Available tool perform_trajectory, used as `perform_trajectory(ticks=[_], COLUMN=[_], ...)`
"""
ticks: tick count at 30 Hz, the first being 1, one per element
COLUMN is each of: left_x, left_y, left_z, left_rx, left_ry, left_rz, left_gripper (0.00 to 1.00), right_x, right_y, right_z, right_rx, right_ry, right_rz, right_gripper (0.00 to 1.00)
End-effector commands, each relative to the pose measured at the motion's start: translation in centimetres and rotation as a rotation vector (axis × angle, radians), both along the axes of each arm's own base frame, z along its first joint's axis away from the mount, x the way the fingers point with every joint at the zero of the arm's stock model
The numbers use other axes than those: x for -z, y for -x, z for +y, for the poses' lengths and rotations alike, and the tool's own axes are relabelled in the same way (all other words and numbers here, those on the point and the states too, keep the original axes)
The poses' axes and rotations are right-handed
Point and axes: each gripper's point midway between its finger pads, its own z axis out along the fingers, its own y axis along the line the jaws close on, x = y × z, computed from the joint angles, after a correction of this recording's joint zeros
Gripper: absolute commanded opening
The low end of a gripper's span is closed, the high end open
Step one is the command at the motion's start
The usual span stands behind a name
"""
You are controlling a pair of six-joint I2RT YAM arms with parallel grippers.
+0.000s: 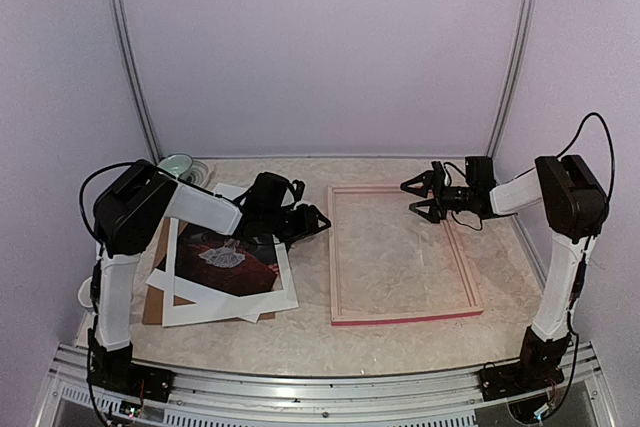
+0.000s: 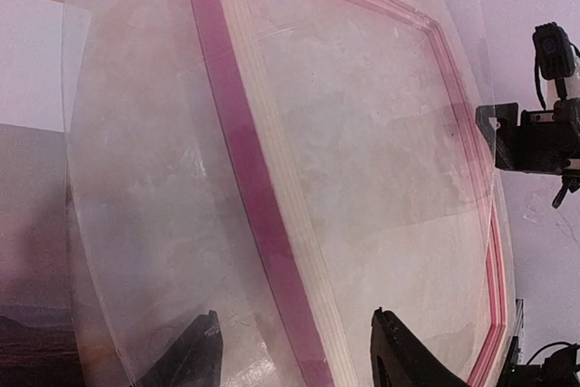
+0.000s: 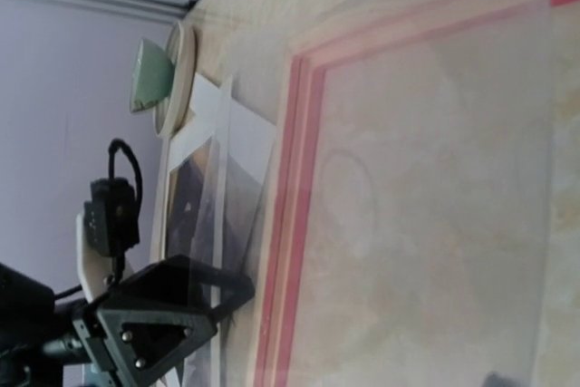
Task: Put the photo into the frame
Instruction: Adjust the glass panel to frame the body.
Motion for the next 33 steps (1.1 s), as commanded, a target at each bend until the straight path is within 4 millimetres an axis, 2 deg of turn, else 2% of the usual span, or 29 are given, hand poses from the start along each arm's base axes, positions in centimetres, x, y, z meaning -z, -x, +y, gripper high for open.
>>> perform_trajectory(ticks=[1,5,8,10,13,19,26,29,33], left_x=[-0.4,-0.4,-0.4,-0.5,-0.8,-1.1,-0.8,-0.7,-0.3], left_y=[-0.2,-0.3,-0.3,-0.3,-0.4,-0.3,-0.3,-0.4,-0.2], left_z=[-1.3,-1.7,-2.0,-2.1,-2.3,-3.3,-4.0,-3.8,-3.3], left_rx=[0.026,0.030,0.037,0.039,0.044,0.066,0.070,0.059,0.038], left_ry=[0.044,0.064,0.073,0.078,0.087,0.100,0.126,0.123,0.123], left_rz=[-0.011,-0.002,0.003,0.002,-0.003,-0.005,0.015,0.016,0.027], left_gripper=[0.56,0.56,0.56,0.56,0.56,0.56,0.55,0.56,0.55], right_x=[0.9,1.4,1.4,1.3,0.5,-0.2,0.8,1.6,3.2], right_y=[1.3,1.7,1.5,1.0,-0.2,-2.1,-3.4,-2.7,-0.2], right_z=[0.5,0.4,0.1,-0.2,-0.7,-2.3,-2.5,-2.3,-1.9], right_rx=[-0.077,-0.092,-0.091,-0.083,-0.060,-0.001,0.006,0.003,-0.015], right_ry=[0.018,0.052,0.099,0.133,0.187,0.198,0.209,0.218,0.221], right_rz=[0.001,0.027,0.041,0.055,0.061,0.077,0.097,0.111,0.135], right_gripper=[0.88,0.78,0.73,0.67,0.63,0.65,0.69,0.72,0.74])
